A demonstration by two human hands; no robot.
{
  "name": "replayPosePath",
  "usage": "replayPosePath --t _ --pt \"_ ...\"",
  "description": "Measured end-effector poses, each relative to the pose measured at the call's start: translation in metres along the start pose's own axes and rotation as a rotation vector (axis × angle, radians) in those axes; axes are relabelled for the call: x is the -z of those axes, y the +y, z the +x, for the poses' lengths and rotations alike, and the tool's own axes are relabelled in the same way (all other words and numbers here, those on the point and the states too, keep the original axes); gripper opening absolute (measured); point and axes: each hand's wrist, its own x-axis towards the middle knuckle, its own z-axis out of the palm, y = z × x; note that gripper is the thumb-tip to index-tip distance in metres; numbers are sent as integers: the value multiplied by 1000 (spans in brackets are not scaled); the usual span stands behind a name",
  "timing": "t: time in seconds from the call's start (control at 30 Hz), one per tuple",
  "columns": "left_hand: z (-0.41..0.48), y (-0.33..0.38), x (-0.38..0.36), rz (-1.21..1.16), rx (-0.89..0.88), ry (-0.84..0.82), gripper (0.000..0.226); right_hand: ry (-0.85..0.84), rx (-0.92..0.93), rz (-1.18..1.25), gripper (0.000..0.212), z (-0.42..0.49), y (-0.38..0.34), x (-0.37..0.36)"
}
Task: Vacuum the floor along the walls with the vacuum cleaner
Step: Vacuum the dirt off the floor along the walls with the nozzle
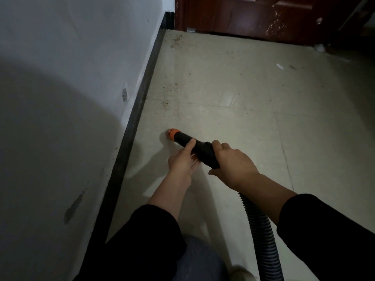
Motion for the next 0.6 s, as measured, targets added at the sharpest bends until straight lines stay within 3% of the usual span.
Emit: replayPosePath --t 0.17,0.6 --pt "-5 -6 -8 17 21 -27 24 2 -31 -18 59 -6 9 -1" --pt "-19 -26 -29 24 88 -69 35 18 -101 -55 62 -29 34 -3"
